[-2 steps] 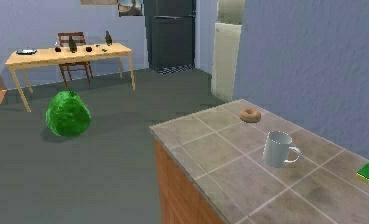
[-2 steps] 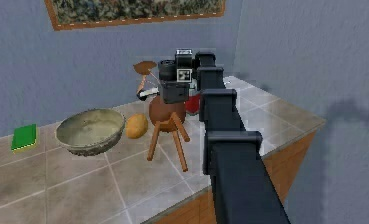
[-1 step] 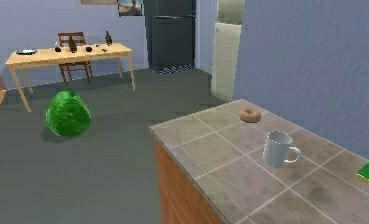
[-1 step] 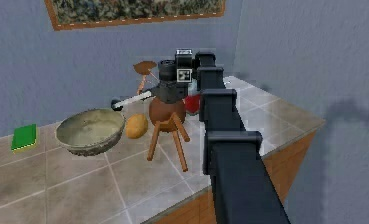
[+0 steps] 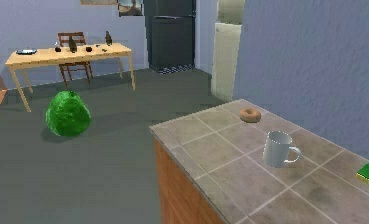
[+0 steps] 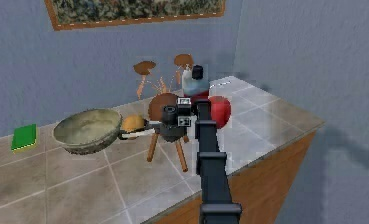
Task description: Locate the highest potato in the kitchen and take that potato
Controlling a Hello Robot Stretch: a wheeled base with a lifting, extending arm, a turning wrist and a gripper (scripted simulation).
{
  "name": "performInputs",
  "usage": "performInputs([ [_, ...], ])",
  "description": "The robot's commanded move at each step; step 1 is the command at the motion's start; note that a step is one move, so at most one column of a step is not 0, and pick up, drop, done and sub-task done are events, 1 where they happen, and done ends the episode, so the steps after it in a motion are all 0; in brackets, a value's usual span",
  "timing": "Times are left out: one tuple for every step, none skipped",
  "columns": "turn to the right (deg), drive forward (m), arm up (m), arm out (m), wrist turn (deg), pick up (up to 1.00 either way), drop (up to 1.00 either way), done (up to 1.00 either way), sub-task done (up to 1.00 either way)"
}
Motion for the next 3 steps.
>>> performInputs([
  [0.0,0.0,0.0,0.0,0.0,1.0,0.0,0.0,0.0],
  [0.0,0.0,0.1,0.0,0.0,0.0,0.0,0.0,0.0],
  [0.0,0.0,0.0,0.0,0.0,0.0,0.0,1.0,0.0],
])
